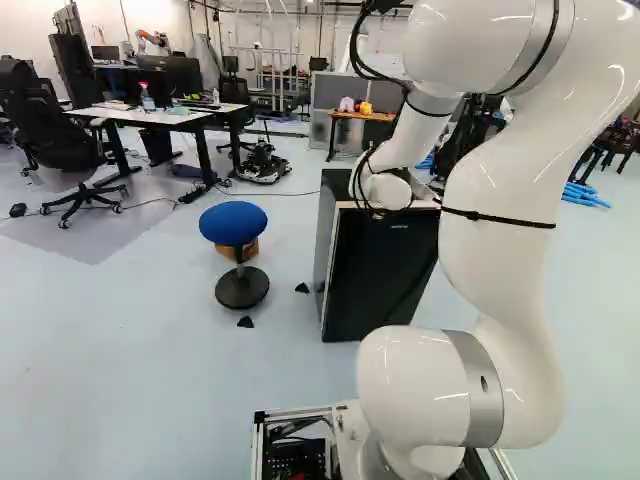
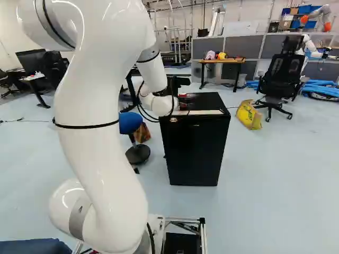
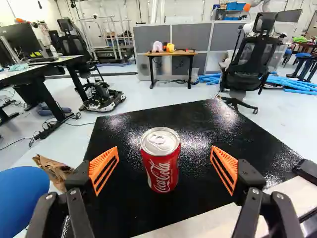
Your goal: Grab a drink from the fridge
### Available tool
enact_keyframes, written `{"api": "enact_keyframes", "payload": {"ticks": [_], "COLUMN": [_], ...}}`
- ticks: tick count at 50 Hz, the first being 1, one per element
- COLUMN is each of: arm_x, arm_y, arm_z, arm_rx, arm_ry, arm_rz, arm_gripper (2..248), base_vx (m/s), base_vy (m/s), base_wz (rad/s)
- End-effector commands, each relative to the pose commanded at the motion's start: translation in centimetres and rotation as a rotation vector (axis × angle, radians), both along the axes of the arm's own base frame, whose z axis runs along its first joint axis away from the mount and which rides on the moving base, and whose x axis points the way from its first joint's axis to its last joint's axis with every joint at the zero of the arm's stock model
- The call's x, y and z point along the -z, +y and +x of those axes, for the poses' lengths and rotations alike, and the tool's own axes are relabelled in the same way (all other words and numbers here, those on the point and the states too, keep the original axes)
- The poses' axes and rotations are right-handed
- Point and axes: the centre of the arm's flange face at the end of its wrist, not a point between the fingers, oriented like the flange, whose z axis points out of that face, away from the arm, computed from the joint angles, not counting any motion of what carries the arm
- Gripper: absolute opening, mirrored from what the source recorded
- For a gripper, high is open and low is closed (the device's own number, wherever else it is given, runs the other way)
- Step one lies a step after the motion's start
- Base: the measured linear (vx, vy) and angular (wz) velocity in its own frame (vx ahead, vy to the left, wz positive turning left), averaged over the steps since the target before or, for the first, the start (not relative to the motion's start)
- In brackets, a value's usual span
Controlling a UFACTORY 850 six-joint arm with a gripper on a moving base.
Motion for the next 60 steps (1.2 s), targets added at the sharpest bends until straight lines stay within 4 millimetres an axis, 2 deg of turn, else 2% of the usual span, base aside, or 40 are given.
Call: {"api": "enact_keyframes", "payload": {"ticks": [15,16,20,21,25,26,31,32,46,60], "arm_x": [0.0,0.0,0.0,0.0,0.0,0.0,0.0,0.0,-0.1,-1.4], "arm_y": [0.0,0.0,0.0,0.0,0.0,0.0,0.0,0.0,0.0,0.0], "arm_z": [0.0,0.0,0.0,0.0,0.0,0.0,0.0,0.0,0.0,-0.1], "arm_rx": [0.000,0.000,0.000,0.000,0.000,0.000,0.000,0.000,0.000,0.000], "arm_ry": [0.000,0.000,0.000,0.000,0.000,0.000,0.000,0.000,-0.001,-0.024], "arm_rz": [0.000,0.000,0.000,0.000,0.000,0.000,0.000,0.000,0.000,-0.005], "arm_gripper": [247,214,214,176,176,137,137,102,97,97], "base_vx": [0.000,0.000,0.000,0.000,0.000,0.000,0.000,0.000,0.000,0.000], "base_vy": [0.000,0.000,0.000,0.000,0.000,0.000,0.000,0.000,0.000,0.000], "base_wz": [0.000,0.000,0.000,0.000,0.000,0.000,0.000,0.000,0.000,0.000]}}
